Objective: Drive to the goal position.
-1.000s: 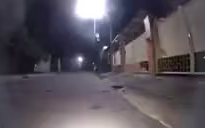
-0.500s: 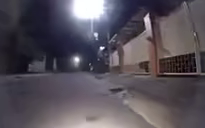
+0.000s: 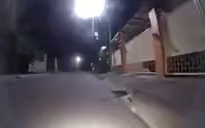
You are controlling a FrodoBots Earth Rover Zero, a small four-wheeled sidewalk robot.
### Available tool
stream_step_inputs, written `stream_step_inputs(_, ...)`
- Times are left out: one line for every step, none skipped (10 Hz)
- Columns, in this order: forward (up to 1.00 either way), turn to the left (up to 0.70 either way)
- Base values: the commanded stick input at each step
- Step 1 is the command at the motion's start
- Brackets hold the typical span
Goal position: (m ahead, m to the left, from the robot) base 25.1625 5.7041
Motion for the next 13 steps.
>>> stream_step_inputs(0.7, 0.0)
stream_step_inputs(0.7, 0.0)
stream_step_inputs(0.7, 0.0)
stream_step_inputs(0.7, 0.0)
stream_step_inputs(0.7, 0.0)
stream_step_inputs(0.7, 0.0)
stream_step_inputs(0.7, 0.0)
stream_step_inputs(0.7, 0.0)
stream_step_inputs(0.7, 0.0)
stream_step_inputs(0.7, 0.0)
stream_step_inputs(0.7, 0.0)
stream_step_inputs(0.7, 0.0)
stream_step_inputs(0.7, 0.0)
